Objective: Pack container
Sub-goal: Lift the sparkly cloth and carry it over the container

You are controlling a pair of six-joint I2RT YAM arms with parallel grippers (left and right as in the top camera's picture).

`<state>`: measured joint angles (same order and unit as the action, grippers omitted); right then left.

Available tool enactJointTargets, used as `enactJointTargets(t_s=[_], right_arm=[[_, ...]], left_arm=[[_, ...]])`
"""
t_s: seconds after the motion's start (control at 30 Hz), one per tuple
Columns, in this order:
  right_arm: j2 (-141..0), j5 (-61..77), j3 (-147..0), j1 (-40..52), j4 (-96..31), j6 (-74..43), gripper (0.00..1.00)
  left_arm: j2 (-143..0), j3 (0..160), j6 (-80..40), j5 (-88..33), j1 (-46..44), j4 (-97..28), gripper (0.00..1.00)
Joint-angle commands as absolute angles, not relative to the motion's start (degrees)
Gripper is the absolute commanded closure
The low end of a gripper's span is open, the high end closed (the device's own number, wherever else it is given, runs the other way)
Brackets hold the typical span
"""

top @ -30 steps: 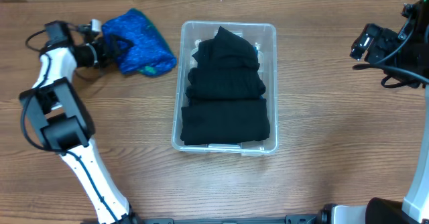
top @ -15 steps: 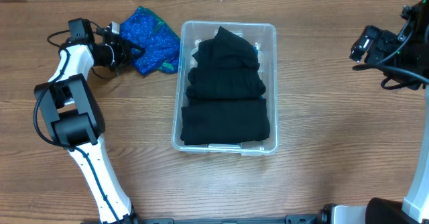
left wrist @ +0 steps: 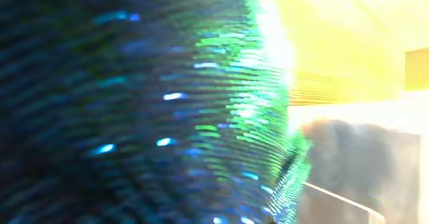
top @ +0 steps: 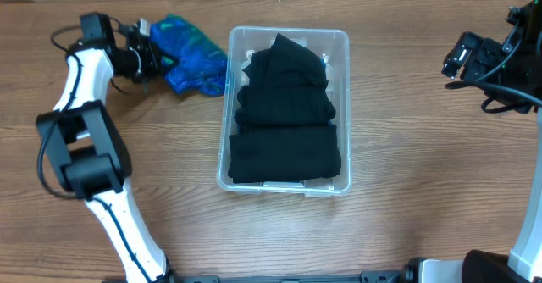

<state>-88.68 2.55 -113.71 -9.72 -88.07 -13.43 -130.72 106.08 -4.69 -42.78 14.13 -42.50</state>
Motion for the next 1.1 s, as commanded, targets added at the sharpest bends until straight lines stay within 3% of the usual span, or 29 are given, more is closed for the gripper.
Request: enactJointTargets(t_s=[0.0, 0.4, 0.67, 1.07], right_arm=[[-88.84, 2.17, -113.58, -9.76, -87.74, -13.28, 0.0], [-88.84, 2.17, -113.58, -9.76, -87.81, -13.06, 0.0], [-88.84, 2.17, -113.58, -9.76, -88.51, -13.06, 0.0], [-88.84, 2.2, -113.58, -9.76, -88.9, -13.06, 0.0]], left_arm=[[-114.1, 106.85, 2.74, -43.03, 12.49, -44.95, 0.96], [-89.8, 106.85, -1.87, -39.35, 2.2, -46.68, 0.96], [-89.62, 106.83, 1.3, -31.18, -9.56, -50.78, 0.96], [-89.6, 106.83, -2.66, -30.74, -13.15, -49.17, 0.96]])
